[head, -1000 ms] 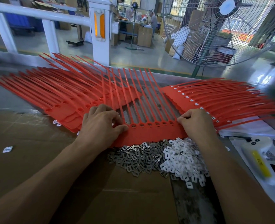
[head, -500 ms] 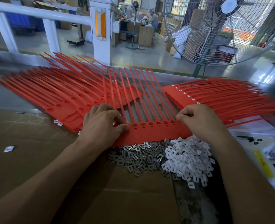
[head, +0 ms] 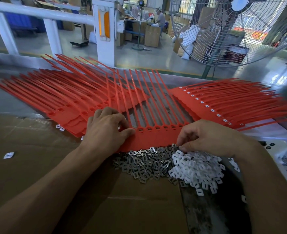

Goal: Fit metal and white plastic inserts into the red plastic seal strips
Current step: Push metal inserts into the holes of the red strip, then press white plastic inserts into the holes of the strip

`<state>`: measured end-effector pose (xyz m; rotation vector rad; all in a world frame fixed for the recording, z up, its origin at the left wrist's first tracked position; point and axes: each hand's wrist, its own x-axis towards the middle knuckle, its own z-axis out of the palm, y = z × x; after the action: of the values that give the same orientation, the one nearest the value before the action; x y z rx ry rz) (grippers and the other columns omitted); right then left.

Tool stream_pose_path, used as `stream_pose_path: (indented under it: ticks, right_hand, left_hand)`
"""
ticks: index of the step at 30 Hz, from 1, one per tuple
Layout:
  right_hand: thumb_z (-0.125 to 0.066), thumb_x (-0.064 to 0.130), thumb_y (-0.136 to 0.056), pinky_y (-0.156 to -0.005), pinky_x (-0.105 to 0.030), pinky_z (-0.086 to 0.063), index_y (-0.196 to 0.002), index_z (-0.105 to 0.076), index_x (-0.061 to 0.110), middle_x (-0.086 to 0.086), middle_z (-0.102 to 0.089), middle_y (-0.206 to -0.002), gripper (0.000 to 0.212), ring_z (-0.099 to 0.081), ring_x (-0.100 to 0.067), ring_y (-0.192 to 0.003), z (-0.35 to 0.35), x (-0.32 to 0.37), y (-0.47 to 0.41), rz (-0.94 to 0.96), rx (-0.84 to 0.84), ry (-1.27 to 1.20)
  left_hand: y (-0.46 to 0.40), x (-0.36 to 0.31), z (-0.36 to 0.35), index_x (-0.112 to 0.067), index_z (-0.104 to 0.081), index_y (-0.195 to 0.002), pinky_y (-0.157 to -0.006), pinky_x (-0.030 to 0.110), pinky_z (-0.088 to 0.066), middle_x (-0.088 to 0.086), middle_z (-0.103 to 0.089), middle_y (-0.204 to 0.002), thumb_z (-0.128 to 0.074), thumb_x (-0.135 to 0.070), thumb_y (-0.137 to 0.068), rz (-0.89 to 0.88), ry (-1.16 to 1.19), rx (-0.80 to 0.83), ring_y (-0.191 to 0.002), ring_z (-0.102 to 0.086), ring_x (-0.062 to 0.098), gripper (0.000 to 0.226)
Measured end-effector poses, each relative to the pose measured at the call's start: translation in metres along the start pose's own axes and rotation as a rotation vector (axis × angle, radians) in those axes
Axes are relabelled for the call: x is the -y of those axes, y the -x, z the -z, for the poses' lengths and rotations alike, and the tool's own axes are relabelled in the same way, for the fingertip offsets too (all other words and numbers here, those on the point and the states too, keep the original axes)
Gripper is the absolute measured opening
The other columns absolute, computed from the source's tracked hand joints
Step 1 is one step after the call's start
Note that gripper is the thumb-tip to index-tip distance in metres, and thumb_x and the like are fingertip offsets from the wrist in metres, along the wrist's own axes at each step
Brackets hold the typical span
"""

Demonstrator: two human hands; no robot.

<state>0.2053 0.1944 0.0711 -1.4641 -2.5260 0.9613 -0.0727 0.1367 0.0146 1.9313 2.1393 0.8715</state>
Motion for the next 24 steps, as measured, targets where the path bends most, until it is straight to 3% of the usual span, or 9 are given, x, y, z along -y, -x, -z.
stream_pose_path:
  ticks: [7,12,17,21,24]
  right_hand:
    - [-0.078,0.025,-0.091,-0.066,-0.028,-0.053,-0.086,-0.075,0.031,0.006,-0.076,-0.079,0.008,-0.069,-0.007,-0.069,-0.001,-0.001,0.0,0.017,-0.136,-0.085]
    - [-0.075,0.021,-0.094,-0.056,-0.018,-0.049,-0.087,-0.075,0.029,0.002,-0.073,-0.074,0.011,-0.062,-0.004,-0.059,-0.008,0.002,-0.003,0.074,-0.16,-0.257]
    - [-0.074,0.025,-0.095,-0.06,-0.022,-0.054,-0.091,-0.075,0.031,0.002,-0.071,-0.071,0.008,-0.063,-0.012,-0.06,-0.026,0.011,-0.016,0.118,-0.242,-0.439]
    - [-0.071,0.03,-0.092,-0.063,-0.025,-0.055,-0.098,-0.078,0.032,0.0,-0.072,-0.076,0.009,-0.065,-0.013,-0.066,-0.044,0.022,-0.026,0.152,-0.314,-0.597]
    - [-0.071,0.034,-0.092,-0.061,-0.026,-0.053,-0.099,-0.078,0.031,-0.001,-0.071,-0.075,0.01,-0.064,-0.016,-0.063,-0.052,0.028,-0.031,0.161,-0.327,-0.654]
  left_hand:
    - [0.001,-0.001,0.0,-0.043,-0.067,-0.091,-0.102,0.033,-0.024,-0.017,-0.048,-0.122,-0.07,-0.058,-0.085,-0.014,-0.003,-0.009,-0.123,-0.036,0.012,0.017]
    - [0.002,-0.001,0.001,-0.039,-0.071,-0.1,-0.1,0.032,-0.022,-0.015,-0.051,-0.126,-0.067,-0.055,-0.088,-0.034,-0.007,-0.023,-0.123,-0.037,0.012,0.02]
    - [0.003,-0.009,0.003,-0.036,-0.07,-0.098,-0.104,0.038,-0.037,-0.016,-0.056,-0.114,-0.069,-0.048,-0.088,-0.133,0.146,-0.123,-0.114,-0.047,0.009,0.015]
    - [0.008,-0.021,0.001,-0.03,-0.07,-0.097,-0.084,0.028,-0.05,-0.017,-0.06,-0.1,-0.075,-0.041,-0.084,-0.273,0.28,-0.103,-0.094,-0.056,0.001,0.018]
    - [0.011,-0.027,-0.001,-0.027,-0.067,-0.097,-0.08,0.031,-0.051,-0.013,-0.062,-0.097,-0.078,-0.037,-0.083,-0.367,0.3,-0.092,-0.089,-0.059,0.005,0.02]
